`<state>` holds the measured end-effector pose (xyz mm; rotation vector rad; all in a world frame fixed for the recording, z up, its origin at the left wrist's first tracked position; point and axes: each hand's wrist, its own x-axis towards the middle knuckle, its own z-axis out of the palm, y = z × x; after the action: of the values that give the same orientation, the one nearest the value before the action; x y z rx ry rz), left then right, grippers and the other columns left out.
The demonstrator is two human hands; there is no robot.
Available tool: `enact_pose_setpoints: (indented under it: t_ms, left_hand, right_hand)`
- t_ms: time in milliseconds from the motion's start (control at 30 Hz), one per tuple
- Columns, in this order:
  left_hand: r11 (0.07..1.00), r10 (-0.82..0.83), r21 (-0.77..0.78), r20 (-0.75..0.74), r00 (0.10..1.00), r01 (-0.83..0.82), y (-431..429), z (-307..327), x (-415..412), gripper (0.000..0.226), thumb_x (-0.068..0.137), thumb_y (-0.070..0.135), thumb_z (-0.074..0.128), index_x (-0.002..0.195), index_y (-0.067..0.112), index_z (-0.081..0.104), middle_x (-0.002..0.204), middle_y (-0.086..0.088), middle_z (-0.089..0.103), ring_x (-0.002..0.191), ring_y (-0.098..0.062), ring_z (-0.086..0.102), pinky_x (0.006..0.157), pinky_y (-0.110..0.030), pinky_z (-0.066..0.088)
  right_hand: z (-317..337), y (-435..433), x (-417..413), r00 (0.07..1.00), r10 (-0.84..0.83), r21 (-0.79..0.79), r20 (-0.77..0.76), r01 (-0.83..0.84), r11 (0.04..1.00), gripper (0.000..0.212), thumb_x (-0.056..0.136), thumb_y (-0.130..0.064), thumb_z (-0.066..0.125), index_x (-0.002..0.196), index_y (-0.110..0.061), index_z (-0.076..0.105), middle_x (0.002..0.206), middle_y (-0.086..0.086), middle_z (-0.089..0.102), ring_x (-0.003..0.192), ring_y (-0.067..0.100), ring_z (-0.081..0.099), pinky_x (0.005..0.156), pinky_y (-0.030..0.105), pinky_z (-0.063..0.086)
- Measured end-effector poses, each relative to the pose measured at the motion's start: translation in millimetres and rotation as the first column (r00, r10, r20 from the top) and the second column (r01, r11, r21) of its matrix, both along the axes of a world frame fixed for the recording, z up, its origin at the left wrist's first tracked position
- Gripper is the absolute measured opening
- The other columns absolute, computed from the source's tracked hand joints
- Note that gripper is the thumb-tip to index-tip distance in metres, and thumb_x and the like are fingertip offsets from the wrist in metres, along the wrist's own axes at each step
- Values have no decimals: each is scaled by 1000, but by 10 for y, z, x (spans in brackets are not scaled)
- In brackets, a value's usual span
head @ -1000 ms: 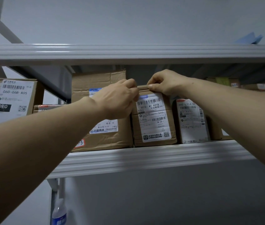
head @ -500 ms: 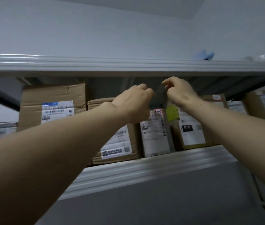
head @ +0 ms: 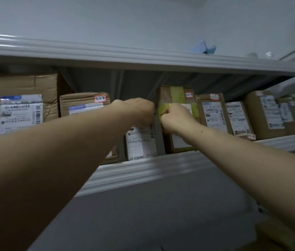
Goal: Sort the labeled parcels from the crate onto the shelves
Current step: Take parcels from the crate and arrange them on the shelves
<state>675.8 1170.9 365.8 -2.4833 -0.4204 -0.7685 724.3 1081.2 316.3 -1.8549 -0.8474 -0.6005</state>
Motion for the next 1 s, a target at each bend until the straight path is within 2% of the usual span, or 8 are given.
enact_pose_setpoints:
  t_ms: [100, 233, 433, 567, 700, 800, 867, 1000]
  left_hand:
    - [1000, -2, 13, -13, 1000, 2, -45, 22, -48, 37, 95, 15, 39, 129, 9, 53, 127, -12, 57, 114, -29, 54, 93, -36, 47]
    - [1000, 6, 12, -43, 999, -6, -60, 74, -118, 40, 93, 8, 38, 131, 9, 51, 127, -11, 56, 114, -29, 54, 87, -34, 44]
    - [996, 42, 76, -46, 998, -39, -20, 100, -218, 45, 91, 11, 39, 135, 13, 49, 132, -10, 54, 119, -31, 52, 100, -41, 45]
    - [995, 32, 99, -52, 998, -27, -3, 103, -298, 44, 89, 10, 38, 131, 12, 52, 129, -10, 55, 117, -31, 53, 99, -43, 45]
    - [997, 33, 69, -11, 999, -32, -1, 59, -270, 42, 93, 11, 37, 134, 7, 47, 130, -14, 54, 116, -33, 53, 91, -37, 46]
    - [999, 40, 2, 74, 996, -40, -45, 42, -247, 59, 97, 16, 35, 151, 10, 13, 141, -19, 44, 122, -36, 48, 84, -37, 41]
    - [999, 36, -13, 122, 992, -34, -101, 48, -243, 65, 97, 18, 36, 153, 12, 3, 141, -18, 43, 123, -35, 47, 81, -36, 38]
    - [1000, 4, 26, 192, 981, -9, -258, 75, -128, 49, 93, 17, 42, 141, 10, 36, 132, -14, 48, 114, -31, 52, 77, -34, 40]
  right_hand:
    - [-97, 24, -66, 996, 21, -131, -89, -32, 991, 18, 87, -5, 41, 71, -12, 41, 75, 7, 44, 71, 23, 48, 60, 26, 38]
    - [-232, 160, -88, 986, 80, -276, -148, -119, 954, 12, 87, -10, 46, 78, -7, 52, 68, 7, 45, 61, 19, 43, 48, 23, 30]
    - [-323, 273, -119, 994, 52, -307, -100, -81, 948, 6, 82, -16, 54, 76, -13, 53, 84, 4, 54, 83, 22, 52, 68, 26, 39]
    - [-341, 291, -184, 994, 45, -319, -98, -74, 945, 2, 81, -17, 53, 82, -15, 52, 91, 5, 54, 103, 30, 57, 86, 36, 43]
    - [-354, 243, -204, 994, 47, -336, -96, -77, 939, 9, 84, -18, 52, 91, -12, 54, 95, 8, 55, 108, 33, 56, 89, 38, 42]
    - [-347, 160, -146, 998, 40, -318, -52, -55, 946, 11, 83, -14, 51, 92, -9, 56, 97, 10, 56, 109, 33, 57, 82, 32, 41]
    - [-316, 36, -44, 1000, -9, -257, 9, 11, 966, 29, 84, -12, 51, 111, -7, 59, 112, 11, 59, 113, 33, 55, 89, 32, 45]
    - [-251, -302, 335, 999, 32, 36, 9, -33, 999, 41, 86, -6, 49, 125, -18, 55, 127, 4, 56, 114, 24, 52, 92, 36, 48]
